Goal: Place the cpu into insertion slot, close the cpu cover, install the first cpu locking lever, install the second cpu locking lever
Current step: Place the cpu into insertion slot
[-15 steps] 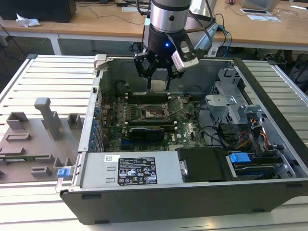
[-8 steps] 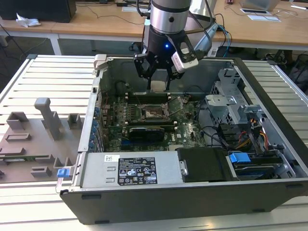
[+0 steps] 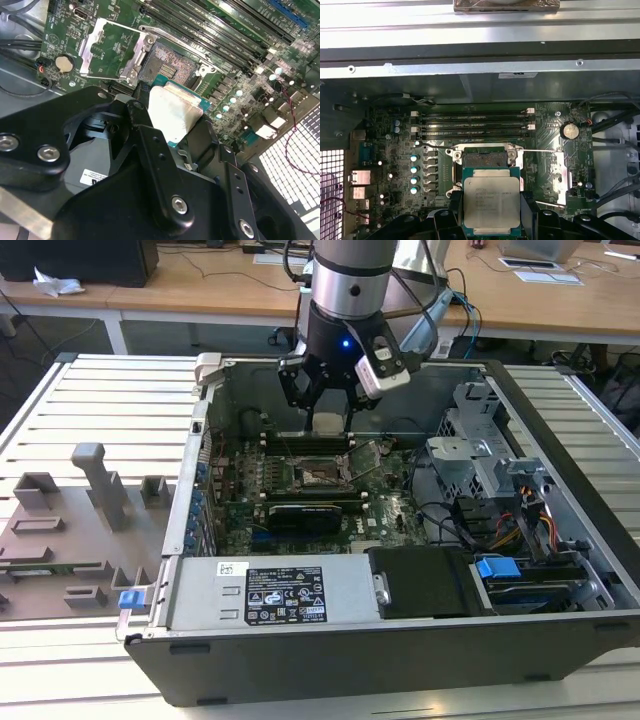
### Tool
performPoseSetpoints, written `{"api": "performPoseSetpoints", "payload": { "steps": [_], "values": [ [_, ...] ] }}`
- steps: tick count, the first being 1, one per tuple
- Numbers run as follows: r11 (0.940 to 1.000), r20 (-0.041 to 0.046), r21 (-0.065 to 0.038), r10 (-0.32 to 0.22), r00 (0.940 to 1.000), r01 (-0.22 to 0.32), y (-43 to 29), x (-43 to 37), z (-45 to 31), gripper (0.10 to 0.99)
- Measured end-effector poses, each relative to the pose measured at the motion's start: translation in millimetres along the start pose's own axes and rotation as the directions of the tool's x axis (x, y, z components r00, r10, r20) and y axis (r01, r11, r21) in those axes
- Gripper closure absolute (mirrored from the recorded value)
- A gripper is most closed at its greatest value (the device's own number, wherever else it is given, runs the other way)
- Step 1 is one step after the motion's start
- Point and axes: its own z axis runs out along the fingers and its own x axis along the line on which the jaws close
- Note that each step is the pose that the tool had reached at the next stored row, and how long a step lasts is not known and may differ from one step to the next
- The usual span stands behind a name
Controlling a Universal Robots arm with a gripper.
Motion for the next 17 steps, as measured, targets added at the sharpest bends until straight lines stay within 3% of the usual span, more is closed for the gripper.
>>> {"api": "performPoseSetpoints", "payload": {
  "steps": [17],
  "values": [
    [1.0,0.0,0.001,0.0,1.0,0.0,-1.3,-0.3,14.6,0.545]
  ]
}}
